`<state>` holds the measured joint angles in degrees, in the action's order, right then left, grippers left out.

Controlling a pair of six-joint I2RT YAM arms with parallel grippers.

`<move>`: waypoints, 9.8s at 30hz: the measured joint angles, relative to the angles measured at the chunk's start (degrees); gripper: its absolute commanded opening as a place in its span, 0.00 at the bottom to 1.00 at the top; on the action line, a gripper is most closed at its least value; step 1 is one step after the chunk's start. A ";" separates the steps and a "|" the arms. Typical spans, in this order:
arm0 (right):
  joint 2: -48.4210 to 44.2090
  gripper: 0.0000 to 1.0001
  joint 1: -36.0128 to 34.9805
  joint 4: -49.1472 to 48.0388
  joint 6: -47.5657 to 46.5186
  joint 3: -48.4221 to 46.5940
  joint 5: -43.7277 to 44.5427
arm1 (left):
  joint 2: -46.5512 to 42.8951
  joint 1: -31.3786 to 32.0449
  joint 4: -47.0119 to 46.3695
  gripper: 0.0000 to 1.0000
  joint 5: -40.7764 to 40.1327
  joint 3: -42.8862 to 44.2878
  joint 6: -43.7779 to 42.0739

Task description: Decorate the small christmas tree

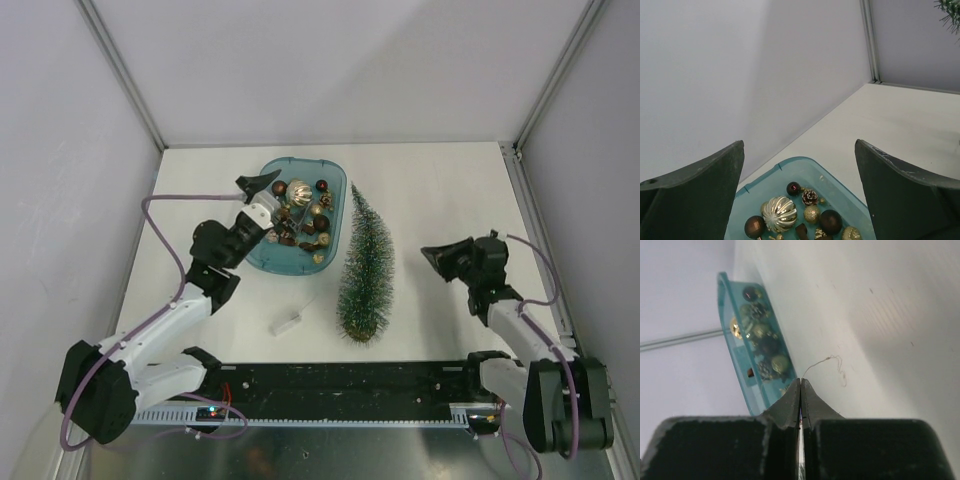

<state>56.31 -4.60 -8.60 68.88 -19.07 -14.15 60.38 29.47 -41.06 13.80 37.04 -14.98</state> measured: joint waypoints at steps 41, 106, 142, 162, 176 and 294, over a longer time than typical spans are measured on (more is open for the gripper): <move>-8.20 0.00 28.44 22.14 -36.02 -29.22 19.41 | -7.37 -0.04 9.27 1.00 -2.69 -1.99 -1.62; -43.65 0.00 -21.11 84.65 -44.57 -66.38 11.21 | 38.95 56.24 21.99 0.44 -15.47 37.40 -29.49; -32.35 0.00 -20.79 69.02 -48.24 -65.16 -1.51 | 7.56 53.07 56.52 0.00 2.75 35.65 -5.90; -16.76 0.00 -0.87 50.53 -45.92 -64.87 -24.98 | -17.31 38.97 58.95 0.00 14.93 20.94 -1.97; -13.77 0.00 -0.22 30.38 -44.04 -60.06 -27.06 | -23.04 33.35 51.19 0.00 9.09 12.94 1.64; -11.10 0.00 -1.66 17.90 -53.31 -20.37 23.37 | 10.93 25.94 28.09 1.00 16.44 30.88 21.99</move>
<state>45.21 -6.26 9.30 15.57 -39.44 9.21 71.31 55.42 -12.97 30.24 67.92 7.01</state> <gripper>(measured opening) 0.009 0.996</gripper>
